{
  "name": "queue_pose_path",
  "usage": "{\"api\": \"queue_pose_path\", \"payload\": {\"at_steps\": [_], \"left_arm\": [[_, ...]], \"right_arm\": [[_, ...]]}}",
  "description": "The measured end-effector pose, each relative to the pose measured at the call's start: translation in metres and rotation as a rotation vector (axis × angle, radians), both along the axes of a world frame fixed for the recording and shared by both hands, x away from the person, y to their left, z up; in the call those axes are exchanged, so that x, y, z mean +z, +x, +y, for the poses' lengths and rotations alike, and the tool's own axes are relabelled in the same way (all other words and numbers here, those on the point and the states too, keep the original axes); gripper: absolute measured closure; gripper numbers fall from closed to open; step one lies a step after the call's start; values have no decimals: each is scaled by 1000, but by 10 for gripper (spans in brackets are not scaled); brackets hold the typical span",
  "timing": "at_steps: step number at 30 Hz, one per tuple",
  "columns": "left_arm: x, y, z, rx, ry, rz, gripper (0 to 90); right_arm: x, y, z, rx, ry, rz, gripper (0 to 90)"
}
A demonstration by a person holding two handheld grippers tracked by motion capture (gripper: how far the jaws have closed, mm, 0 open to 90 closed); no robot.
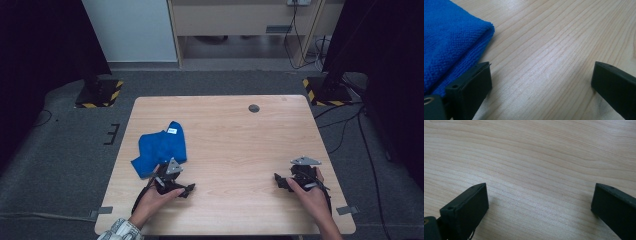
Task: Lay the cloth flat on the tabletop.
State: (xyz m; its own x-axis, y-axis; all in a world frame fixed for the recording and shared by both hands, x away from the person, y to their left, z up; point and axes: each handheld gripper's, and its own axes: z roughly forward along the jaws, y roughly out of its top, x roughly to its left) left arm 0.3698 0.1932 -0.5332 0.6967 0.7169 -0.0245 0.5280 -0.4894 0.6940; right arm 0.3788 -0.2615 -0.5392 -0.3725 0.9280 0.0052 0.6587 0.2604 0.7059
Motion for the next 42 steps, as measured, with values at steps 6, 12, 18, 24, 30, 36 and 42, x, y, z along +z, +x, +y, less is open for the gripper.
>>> {"api": "queue_pose_path", "payload": {"at_steps": [6, 12, 18, 24, 30, 36, 42], "left_arm": [[9, 1, 6, 26, -67, -7, 50], [21, 8, 13, 62, -82, -57, 67], [27, 23, 22, 113, -76, -85, 68], [34, 45, 31, 171, -75, -101, 66], [32, 65, 41, 220, -69, -91, 69], [28, 81, 51, 271, -77, -76, 69], [16, 89, 58, 290, -40, -31, 64]], "right_arm": [[0, 0, 0, 0, 0, 0, 14], [0, 0, 0, 0, 0, 0, 14], [0, 0, 0, 0, 0, 0, 14], [0, 0, 0, 0, 0, 0, 14], [0, 0, 0, 0, 0, 0, 14], [0, 0, 0, 0, 0, 0, 14], [0, 0, 0, 1, 0, 0, 14]]}}
